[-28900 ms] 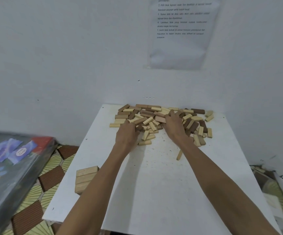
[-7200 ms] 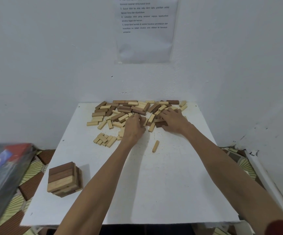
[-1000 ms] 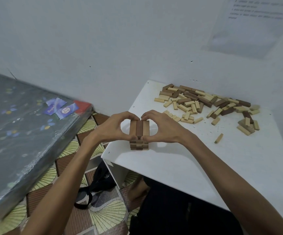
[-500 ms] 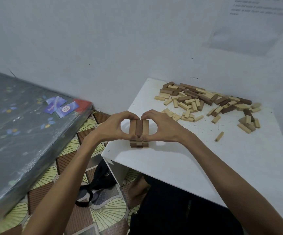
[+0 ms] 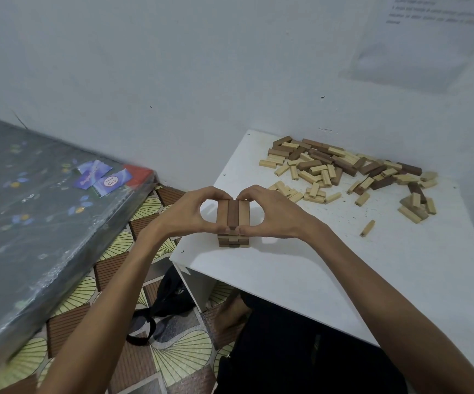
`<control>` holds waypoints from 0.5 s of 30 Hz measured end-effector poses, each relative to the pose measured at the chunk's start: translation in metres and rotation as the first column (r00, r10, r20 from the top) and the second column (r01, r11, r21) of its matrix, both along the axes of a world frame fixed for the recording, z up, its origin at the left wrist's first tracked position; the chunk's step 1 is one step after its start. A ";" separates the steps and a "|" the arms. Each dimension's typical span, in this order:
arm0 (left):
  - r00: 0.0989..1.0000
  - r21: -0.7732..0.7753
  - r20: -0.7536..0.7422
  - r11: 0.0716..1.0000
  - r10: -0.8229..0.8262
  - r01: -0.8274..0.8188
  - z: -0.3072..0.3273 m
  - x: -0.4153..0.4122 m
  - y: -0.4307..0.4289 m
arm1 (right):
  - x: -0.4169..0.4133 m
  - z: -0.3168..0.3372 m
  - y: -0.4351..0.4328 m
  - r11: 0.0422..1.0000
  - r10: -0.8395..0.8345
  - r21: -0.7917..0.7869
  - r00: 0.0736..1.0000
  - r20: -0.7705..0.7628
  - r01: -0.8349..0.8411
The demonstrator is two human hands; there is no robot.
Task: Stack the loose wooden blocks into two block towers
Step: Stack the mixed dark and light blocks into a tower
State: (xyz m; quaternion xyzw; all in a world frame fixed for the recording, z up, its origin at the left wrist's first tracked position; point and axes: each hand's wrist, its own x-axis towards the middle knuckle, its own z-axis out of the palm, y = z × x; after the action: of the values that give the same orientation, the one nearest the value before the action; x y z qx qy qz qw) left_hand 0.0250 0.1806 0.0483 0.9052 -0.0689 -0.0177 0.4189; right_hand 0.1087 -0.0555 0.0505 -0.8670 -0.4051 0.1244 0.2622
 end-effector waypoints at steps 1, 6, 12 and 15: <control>1.000 -0.001 0.000 1.000 0.001 -0.001 0.000 0.000 0.000 | 0.000 0.000 0.000 1.000 0.001 -0.004 1.000 -0.002 -0.001; 1.000 -0.002 -0.004 1.000 0.002 -0.002 -0.001 -0.001 0.000 | -0.001 0.002 0.000 1.000 0.011 -0.018 1.000 0.005 -0.011; 1.000 -0.009 -0.001 1.000 -0.005 0.005 0.000 -0.003 0.001 | -0.004 0.006 -0.004 0.999 0.026 -0.030 0.999 0.020 -0.025; 1.000 -0.005 0.002 1.000 -0.013 0.013 0.004 -0.003 0.000 | -0.005 0.011 -0.009 1.000 0.014 -0.026 0.999 0.043 -0.013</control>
State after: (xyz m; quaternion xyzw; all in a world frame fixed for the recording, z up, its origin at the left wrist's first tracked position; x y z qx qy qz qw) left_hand 0.0217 0.1807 0.0523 0.9037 -0.0752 -0.0191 0.4211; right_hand 0.1035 -0.0648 0.0614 -0.8701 -0.4147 0.1125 0.2415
